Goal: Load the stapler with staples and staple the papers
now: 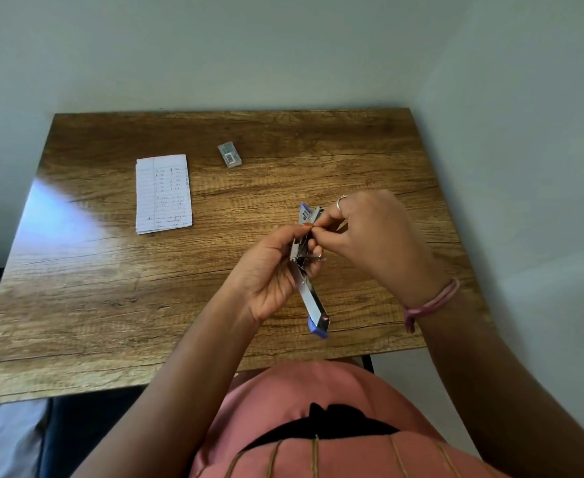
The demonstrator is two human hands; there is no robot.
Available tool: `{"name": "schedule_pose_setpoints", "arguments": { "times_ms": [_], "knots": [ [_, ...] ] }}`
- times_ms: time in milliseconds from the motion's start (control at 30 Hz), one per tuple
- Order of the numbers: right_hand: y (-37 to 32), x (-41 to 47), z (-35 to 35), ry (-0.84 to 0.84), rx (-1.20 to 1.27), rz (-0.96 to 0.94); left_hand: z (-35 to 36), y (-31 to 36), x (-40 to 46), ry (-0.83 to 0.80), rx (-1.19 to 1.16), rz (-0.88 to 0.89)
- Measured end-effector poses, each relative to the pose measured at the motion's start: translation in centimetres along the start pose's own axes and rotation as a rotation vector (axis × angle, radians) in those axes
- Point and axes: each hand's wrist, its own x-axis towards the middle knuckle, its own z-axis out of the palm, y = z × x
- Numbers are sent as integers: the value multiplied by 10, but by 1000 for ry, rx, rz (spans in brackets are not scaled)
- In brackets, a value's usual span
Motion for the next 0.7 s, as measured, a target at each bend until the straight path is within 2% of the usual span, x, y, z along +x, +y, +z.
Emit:
{"name": "schedule_pose_setpoints", "arguments": {
  "times_ms": [133, 267, 500, 700],
  "knots": [
    [4, 0, 9, -4, 56, 50, -2, -1, 4, 53, -91, -16],
    [12, 0, 13, -44, 244, 156, -4, -4, 3, 60, -150, -52],
    [28, -4, 9, -179, 998, 427, 0, -1, -2, 14, -247, -70],
    [28, -8, 9, -162, 1105, 401, 3, -1, -7, -14, -248, -98]
  ]
}}
